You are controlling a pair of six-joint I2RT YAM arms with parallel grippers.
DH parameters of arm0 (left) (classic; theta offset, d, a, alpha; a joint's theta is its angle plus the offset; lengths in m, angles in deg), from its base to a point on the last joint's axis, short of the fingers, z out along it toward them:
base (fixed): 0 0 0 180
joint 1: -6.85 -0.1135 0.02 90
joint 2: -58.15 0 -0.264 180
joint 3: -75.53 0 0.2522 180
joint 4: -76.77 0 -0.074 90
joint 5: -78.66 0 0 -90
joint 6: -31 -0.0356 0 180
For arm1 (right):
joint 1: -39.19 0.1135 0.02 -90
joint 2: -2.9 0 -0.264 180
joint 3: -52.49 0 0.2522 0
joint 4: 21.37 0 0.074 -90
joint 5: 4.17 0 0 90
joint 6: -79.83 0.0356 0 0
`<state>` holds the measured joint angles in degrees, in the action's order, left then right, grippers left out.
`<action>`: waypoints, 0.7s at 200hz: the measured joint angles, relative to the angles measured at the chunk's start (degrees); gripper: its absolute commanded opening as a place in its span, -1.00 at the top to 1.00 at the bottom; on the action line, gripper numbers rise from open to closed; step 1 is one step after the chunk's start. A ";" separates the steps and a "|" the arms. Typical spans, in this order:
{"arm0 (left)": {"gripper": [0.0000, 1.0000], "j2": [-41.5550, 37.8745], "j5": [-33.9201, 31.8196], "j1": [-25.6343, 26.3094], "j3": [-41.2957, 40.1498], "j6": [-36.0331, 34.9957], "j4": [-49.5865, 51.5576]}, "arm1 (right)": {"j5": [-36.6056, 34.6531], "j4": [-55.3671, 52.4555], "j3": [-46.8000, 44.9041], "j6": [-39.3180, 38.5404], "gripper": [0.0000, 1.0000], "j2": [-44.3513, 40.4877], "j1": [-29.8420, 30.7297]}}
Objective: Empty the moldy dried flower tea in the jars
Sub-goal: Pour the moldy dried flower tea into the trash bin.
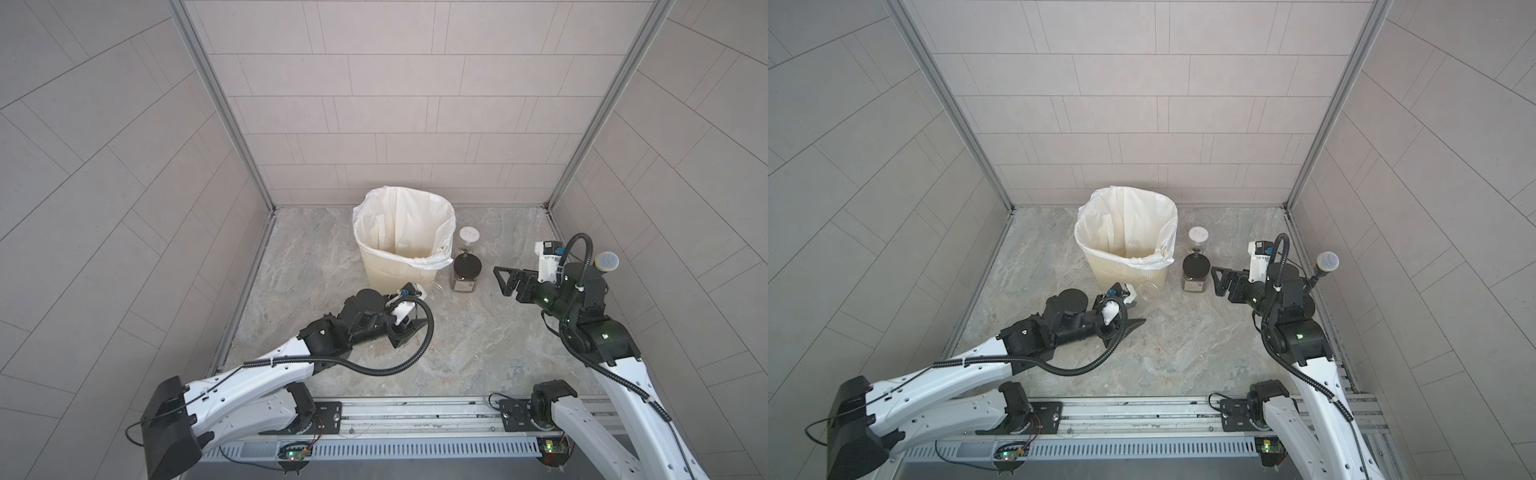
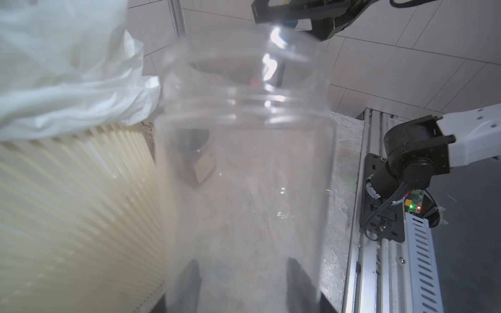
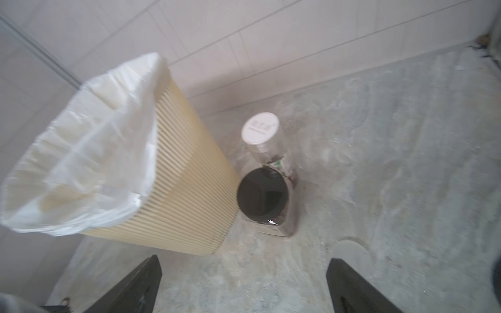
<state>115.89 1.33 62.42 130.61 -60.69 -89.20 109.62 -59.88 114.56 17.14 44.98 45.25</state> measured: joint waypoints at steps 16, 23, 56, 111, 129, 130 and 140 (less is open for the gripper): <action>0.14 1.73 0.46 0.52 2.47 0.74 -0.04 | 6.10 3.52 1.46 3.19 -1.00 2.05 0.00; 0.14 2.36 0.76 0.61 3.56 1.14 0.00 | 8.39 5.68 1.60 4.96 -1.00 2.93 0.00; 0.13 4.81 2.36 0.72 9.01 3.52 0.20 | 15.04 16.33 1.25 15.91 -0.98 4.22 0.02; 0.14 8.48 3.45 -1.03 19.28 9.84 2.21 | 23.93 31.34 6.99 29.59 -1.00 10.49 1.29; 0.14 9.90 4.57 -3.32 21.84 13.07 2.47 | 25.59 33.29 9.51 30.64 -1.00 11.41 1.46; 0.14 9.94 4.66 -3.45 21.88 13.25 2.49 | 25.62 33.33 9.60 30.62 -1.00 11.43 1.49; 0.14 10.49 5.35 -5.07 22.53 15.39 2.38 | 26.38 33.99 11.08 30.84 -1.00 11.78 1.73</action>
<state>126.38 6.68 57.35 153.14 -45.30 -86.81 136.00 -25.89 125.65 47.98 56.76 46.98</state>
